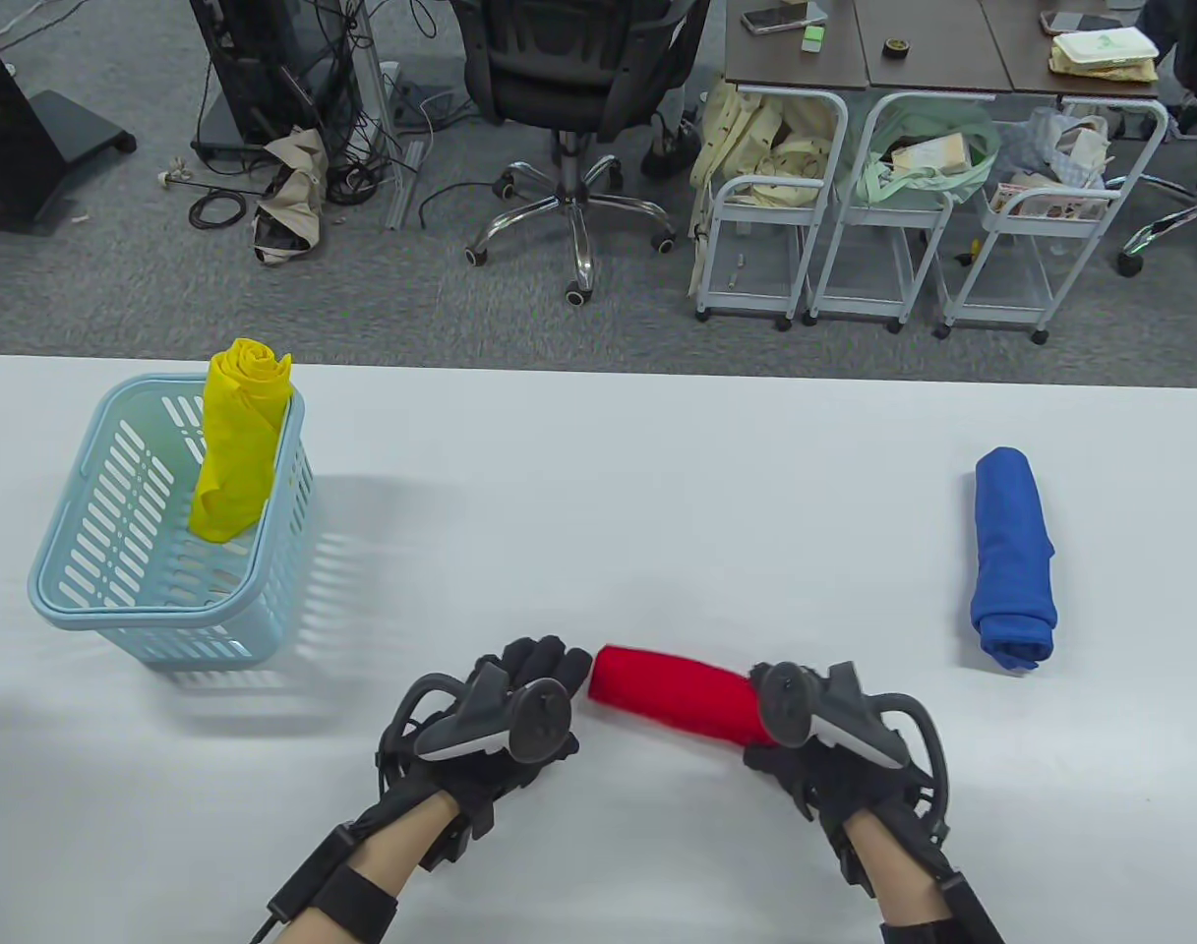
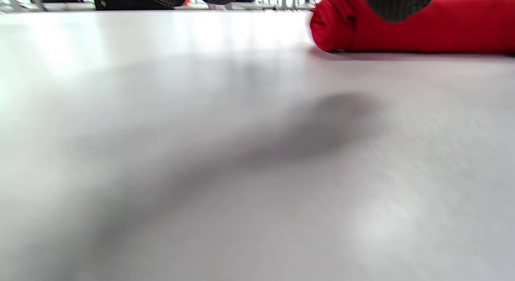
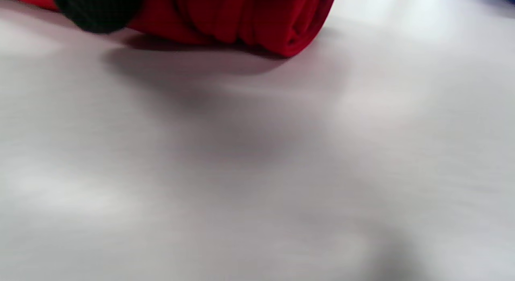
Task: Roll t-shirt into tight roll
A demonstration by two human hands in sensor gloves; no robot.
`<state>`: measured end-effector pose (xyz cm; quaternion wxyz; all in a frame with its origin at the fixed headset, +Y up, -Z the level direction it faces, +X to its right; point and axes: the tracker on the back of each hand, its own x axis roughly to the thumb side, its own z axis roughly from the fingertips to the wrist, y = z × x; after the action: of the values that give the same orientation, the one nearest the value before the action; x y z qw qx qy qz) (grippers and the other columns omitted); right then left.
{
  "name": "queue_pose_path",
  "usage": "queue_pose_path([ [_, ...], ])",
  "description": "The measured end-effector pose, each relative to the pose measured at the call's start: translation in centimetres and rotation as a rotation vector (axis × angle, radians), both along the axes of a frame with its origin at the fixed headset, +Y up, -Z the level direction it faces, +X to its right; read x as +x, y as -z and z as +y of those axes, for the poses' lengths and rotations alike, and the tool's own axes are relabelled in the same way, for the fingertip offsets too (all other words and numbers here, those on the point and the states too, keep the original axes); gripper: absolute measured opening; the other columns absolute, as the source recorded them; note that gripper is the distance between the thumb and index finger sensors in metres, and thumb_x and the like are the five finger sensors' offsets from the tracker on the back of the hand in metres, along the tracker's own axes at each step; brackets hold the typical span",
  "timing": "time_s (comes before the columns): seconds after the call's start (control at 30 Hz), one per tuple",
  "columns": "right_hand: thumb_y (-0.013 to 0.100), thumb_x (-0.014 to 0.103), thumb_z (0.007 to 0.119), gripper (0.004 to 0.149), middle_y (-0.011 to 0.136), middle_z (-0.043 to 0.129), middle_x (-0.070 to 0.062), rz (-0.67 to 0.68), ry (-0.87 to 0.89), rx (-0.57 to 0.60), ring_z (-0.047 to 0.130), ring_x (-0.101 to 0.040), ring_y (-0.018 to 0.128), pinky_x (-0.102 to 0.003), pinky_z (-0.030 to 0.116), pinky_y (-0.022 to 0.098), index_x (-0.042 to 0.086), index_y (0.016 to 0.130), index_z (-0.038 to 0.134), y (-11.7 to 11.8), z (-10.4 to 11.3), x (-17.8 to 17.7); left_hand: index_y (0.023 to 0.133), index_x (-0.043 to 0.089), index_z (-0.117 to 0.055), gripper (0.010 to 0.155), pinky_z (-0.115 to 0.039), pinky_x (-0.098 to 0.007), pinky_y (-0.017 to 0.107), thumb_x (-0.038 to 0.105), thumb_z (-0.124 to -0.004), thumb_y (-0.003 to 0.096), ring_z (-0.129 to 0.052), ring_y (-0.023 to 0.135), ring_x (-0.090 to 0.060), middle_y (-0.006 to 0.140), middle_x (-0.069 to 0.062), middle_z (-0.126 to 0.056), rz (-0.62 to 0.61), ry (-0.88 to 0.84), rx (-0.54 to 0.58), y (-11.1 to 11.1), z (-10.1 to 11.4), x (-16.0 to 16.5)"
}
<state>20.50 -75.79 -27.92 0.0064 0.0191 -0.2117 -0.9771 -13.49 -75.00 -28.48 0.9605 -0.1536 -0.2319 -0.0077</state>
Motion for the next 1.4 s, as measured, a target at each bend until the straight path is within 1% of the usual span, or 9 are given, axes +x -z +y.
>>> queue_pose_path([
  [0.17, 0.052, 0.069, 0.058, 0.09, 0.111, 0.049, -0.018, -0.415, -0.066, 0.051, 0.066, -0.038, 0.094, -0.054, 0.054, 0.07, 0.016, 0.115, 0.022, 0.1, 0.2, 6.3, 0.115, 0.029, -0.013, 0.073, -0.04, -0.055, 0.082, 0.057, -0.047, 0.0575, -0.032, 0.115, -0.039, 0.126, -0.011, -0.019, 0.089, -0.066, 0.053, 0.6, 1.4, -2.5],
  [0.3, 0.05, 0.069, 0.044, 0.091, 0.113, 0.045, -0.02, -0.469, 0.049, 0.043, 0.067, -0.039, 0.095, -0.054, 0.058, 0.068, 0.012, 0.113, 0.015, -1.5, 2.6, 7.7, 0.115, 0.029, -0.012, 0.073, -0.038, -0.055, 0.082, 0.057, -0.047, 0.0574, -0.03, 0.115, -0.04, 0.126, -0.011, -0.018, 0.097, -0.051, 0.05, 0.7, 1.1, -2.7],
  [0.43, 0.057, 0.055, 0.054, 0.068, 0.119, 0.03, -0.015, -0.263, 0.112, 0.171, 0.042, -0.044, 0.108, -0.056, 0.048, 0.072, 0.025, 0.116, 0.037, -4.3, 5.9, 7.2, 0.116, 0.03, -0.013, 0.073, -0.036, -0.055, 0.082, 0.057, -0.047, 0.0573, -0.027, 0.115, -0.04, 0.126, -0.011, -0.016, 0.091, -0.036, 0.056, 0.7, 1.1, -2.5],
  [0.5, 0.056, 0.054, 0.055, 0.067, 0.119, 0.032, -0.015, -0.155, 0.062, 0.1, 0.042, -0.044, 0.109, -0.055, 0.052, 0.072, 0.024, 0.115, 0.043, -5.0, 5.2, 6.3, 0.116, 0.03, -0.014, 0.072, -0.035, -0.055, 0.082, 0.057, -0.046, 0.0573, -0.026, 0.115, -0.04, 0.126, -0.011, -0.016, 0.092, -0.033, 0.058, 0.7, 1.0, -2.5],
  [0.6, 0.055, 0.059, 0.053, 0.077, 0.117, 0.015, -0.017, -0.062, 0.037, -0.055, 0.025, -0.046, 0.11, -0.056, 0.041, 0.074, 0.02, 0.116, 0.023, -4.4, 2.9, 5.4, 0.116, 0.031, -0.013, 0.07, -0.031, -0.056, 0.082, 0.056, -0.04, 0.0575, -0.021, 0.115, -0.041, 0.126, -0.011, -0.011, 0.095, -0.032, 0.054, 0.7, 1.0, -2.5],
  [0.7, 0.056, 0.058, 0.047, 0.081, 0.109, -0.009, -0.019, -0.079, 0.014, -0.121, -0.002, -0.047, 0.103, -0.06, 0.017, 0.071, 0.019, 0.11, 0.0, -2.9, 1.4, 4.8, 0.116, 0.031, -0.01, 0.065, -0.025, -0.057, 0.081, 0.051, -0.028, 0.0572, -0.013, 0.114, -0.04, 0.125, -0.011, -0.005, 0.105, -0.068, 0.04, 0.8, 1.1, -2.9],
  [1.1, 0.056, 0.056, 0.041, 0.078, 0.108, -0.015, -0.015, -0.267, -0.18, -0.143, -0.011, -0.043, 0.102, -0.06, 0.008, 0.071, 0.022, 0.107, -0.008, 5.9, 0.7, 5.7, 0.116, 0.031, -0.011, 0.066, -0.022, -0.057, 0.08, 0.052, -0.028, 0.0569, -0.009, 0.113, -0.04, 0.124, -0.011, -0.002, 0.122, -0.041, 0.051, 0.9, 1.0, -3.1],
  [1.23, 0.056, 0.056, 0.042, 0.077, 0.109, -0.017, -0.011, -0.296, -0.101, -0.136, -0.017, -0.04, 0.101, -0.06, 0.004, 0.07, 0.025, 0.107, -0.008, 6.2, 1.3, 6.3, 0.116, 0.031, -0.011, 0.066, -0.022, -0.058, 0.08, 0.053, -0.028, 0.057, -0.009, 0.113, -0.04, 0.124, -0.011, -0.002, 0.125, -0.033, 0.057, 0.9, 0.9, -3.1],
  [1.4, 0.057, 0.054, 0.044, 0.076, 0.11, -0.015, -0.012, -0.192, 0.046, 0.008, -0.015, -0.042, 0.101, -0.06, 0.007, 0.071, 0.024, 0.109, -0.004, 3.0, 3.3, 3.7, 0.116, 0.031, -0.011, 0.067, -0.022, -0.058, 0.08, 0.055, -0.032, 0.0575, -0.009, 0.113, -0.04, 0.124, -0.011, -0.002, 0.135, 0.003, 0.087, 0.8, 1.0, -3.0],
])
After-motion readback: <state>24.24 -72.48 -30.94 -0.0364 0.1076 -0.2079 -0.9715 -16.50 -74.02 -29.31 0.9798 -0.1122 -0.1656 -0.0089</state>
